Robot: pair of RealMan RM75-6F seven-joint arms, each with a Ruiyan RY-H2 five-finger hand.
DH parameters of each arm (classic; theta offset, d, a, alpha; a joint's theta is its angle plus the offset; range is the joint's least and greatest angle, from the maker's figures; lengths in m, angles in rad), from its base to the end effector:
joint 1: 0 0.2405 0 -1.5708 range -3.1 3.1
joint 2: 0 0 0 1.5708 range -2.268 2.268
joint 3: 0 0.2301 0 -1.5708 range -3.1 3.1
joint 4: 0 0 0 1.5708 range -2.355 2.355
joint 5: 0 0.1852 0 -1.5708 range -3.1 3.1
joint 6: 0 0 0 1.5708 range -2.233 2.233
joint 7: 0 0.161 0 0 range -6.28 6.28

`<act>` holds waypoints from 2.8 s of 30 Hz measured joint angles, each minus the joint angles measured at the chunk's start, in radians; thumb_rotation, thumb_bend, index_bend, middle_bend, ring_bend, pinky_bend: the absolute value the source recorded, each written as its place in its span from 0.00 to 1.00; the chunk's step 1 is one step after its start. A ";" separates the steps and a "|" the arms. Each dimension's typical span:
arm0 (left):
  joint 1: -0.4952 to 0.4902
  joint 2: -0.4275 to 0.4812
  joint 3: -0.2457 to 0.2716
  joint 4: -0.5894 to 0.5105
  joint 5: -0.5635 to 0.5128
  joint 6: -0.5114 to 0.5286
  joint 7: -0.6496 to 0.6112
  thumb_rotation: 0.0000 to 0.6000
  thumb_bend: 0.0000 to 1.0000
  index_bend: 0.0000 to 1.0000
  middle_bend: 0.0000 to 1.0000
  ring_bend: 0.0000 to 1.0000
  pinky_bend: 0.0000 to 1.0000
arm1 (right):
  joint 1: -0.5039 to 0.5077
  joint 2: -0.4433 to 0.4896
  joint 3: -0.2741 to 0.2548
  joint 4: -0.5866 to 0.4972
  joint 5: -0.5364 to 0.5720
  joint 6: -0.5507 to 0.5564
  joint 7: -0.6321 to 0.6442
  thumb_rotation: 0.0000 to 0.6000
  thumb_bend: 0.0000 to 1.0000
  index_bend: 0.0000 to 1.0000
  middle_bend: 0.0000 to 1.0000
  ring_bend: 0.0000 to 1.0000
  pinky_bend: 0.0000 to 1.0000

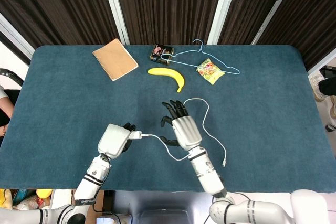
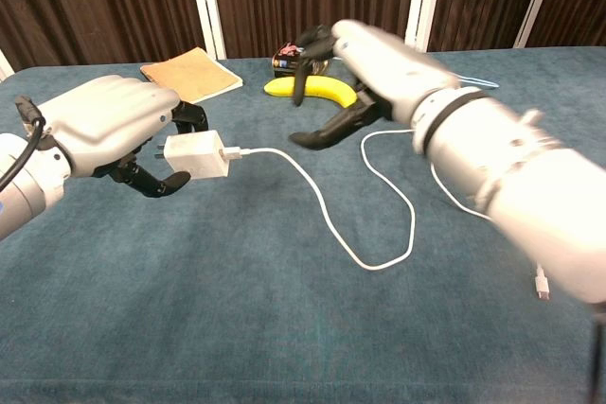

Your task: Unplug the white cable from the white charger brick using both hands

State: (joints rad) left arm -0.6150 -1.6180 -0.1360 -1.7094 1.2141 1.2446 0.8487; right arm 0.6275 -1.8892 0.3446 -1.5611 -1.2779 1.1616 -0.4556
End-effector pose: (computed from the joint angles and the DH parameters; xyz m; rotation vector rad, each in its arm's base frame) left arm -0.0950 0.2806 0.0087 -1.8303 -0.5866 -0.8873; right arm -0.0368 -0.2950 -0.0227 1.6453 -1.0358 1.3543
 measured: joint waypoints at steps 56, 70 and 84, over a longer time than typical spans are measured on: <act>-0.011 0.003 0.020 -0.040 0.021 0.030 0.029 1.00 0.66 0.70 0.77 1.00 1.00 | 0.149 -0.166 0.014 0.127 0.144 0.017 -0.082 1.00 0.61 0.89 0.31 0.11 0.00; -0.011 -0.005 0.017 -0.011 0.035 0.036 0.016 1.00 0.66 0.70 0.77 1.00 1.00 | 0.149 -0.138 0.017 0.082 0.195 0.026 -0.138 1.00 0.66 0.91 0.31 0.11 0.00; -0.012 -0.007 0.014 -0.009 0.034 0.033 0.015 1.00 0.60 0.70 0.77 1.00 1.00 | 0.094 0.054 -0.002 0.045 0.213 0.028 -0.148 1.00 0.66 0.92 0.31 0.11 0.00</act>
State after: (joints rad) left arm -0.6271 -1.6250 -0.1221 -1.7181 1.2480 1.2776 0.8632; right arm 0.7212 -1.8357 0.3421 -1.5159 -1.0646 1.1891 -0.6035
